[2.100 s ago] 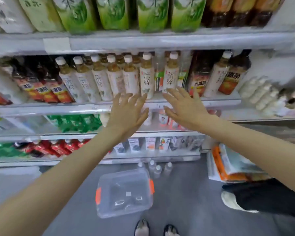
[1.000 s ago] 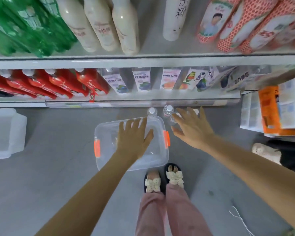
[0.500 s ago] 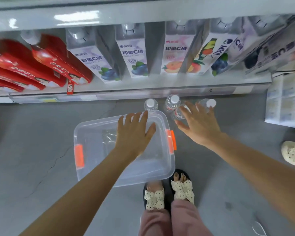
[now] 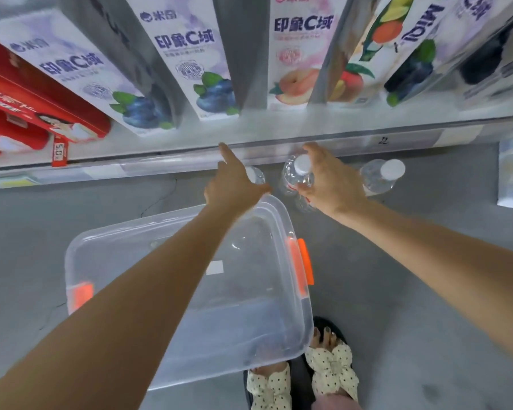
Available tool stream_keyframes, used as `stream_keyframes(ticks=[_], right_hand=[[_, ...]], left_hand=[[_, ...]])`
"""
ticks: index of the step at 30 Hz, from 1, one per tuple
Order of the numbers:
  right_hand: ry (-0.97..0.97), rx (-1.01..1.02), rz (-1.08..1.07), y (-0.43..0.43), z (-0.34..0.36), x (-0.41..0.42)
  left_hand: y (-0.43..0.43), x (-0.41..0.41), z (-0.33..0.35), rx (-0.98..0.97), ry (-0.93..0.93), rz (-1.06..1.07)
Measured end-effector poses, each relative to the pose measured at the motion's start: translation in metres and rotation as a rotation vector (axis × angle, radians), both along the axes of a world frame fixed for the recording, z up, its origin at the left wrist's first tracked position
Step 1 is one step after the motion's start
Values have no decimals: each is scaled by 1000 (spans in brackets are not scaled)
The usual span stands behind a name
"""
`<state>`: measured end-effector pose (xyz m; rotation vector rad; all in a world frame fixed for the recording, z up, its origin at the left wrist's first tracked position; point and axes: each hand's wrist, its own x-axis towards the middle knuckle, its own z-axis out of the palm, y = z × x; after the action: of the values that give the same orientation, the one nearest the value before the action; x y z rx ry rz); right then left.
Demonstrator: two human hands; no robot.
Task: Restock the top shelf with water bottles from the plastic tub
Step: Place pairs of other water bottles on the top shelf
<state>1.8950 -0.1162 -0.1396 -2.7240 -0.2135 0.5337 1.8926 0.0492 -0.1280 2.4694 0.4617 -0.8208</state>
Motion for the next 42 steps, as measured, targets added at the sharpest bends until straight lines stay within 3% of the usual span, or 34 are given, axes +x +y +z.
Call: stream_keyframes(ticks=[4, 11, 17, 22, 27, 36, 42], right_hand=[[88, -1, -66, 0, -24, 14], [151, 48, -85, 2, -33, 25], [142, -50, 48, 3, -38, 30], [1, -114, 170, 4, -42, 28], [8, -103, 137, 8, -35, 29], [241, 564, -115, 20, 58, 42], [378, 814, -183, 31, 161, 45]], left_hand=[[6, 10, -28, -31, 95, 127], [10, 9, -50, -191, -121, 395], [5, 9, -64, -209, -35, 278], [2, 7, -60, -217, -178, 242], [18, 3, -32, -253, -282, 273], [67, 14, 67, -272, -373, 151], [75, 20, 170, -335, -433, 60]])
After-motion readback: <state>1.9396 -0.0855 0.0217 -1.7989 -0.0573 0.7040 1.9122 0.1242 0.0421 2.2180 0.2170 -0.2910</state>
